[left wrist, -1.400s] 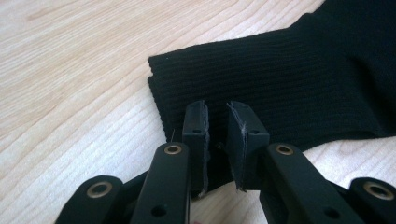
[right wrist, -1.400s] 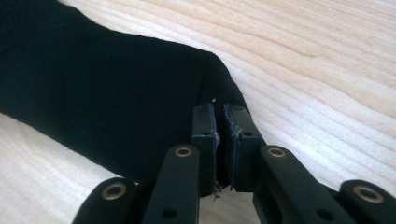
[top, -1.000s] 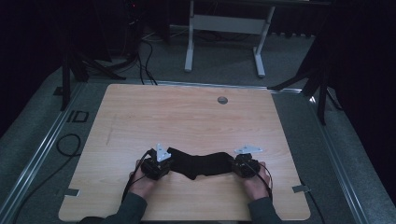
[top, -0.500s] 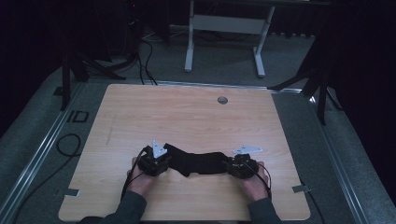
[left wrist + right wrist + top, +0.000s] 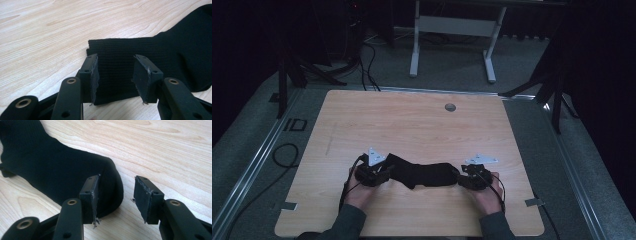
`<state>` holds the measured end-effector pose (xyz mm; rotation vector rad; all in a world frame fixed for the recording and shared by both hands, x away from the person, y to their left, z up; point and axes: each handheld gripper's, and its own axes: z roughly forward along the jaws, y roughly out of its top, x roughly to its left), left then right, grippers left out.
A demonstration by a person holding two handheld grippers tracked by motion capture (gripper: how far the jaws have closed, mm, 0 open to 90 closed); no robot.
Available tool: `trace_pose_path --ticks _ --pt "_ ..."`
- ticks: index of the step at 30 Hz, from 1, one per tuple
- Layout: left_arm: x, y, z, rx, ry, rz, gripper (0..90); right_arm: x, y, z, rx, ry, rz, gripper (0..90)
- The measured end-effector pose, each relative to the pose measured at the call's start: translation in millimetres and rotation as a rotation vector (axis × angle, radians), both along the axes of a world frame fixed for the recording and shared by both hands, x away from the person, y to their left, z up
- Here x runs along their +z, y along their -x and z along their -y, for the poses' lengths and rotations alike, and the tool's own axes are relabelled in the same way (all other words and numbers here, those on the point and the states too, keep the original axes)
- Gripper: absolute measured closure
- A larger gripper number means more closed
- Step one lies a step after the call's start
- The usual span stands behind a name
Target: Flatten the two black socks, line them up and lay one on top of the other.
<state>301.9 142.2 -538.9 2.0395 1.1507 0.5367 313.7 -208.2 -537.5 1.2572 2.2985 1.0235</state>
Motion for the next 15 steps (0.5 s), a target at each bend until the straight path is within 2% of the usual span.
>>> trace_pose_path --ticks 7,15 --pt "3.2 0.4 -6.0 -0.001 0.029 -0.018 55.2 -1.7 -2.6 6.9 -0.023 -0.006 -0.003 53.1" --pt "6.5 1.0 -9.9 0.007 0.046 -0.012 55.2 -3.2 -6.5 18.4 -0.059 -0.012 -0.005 53.0"
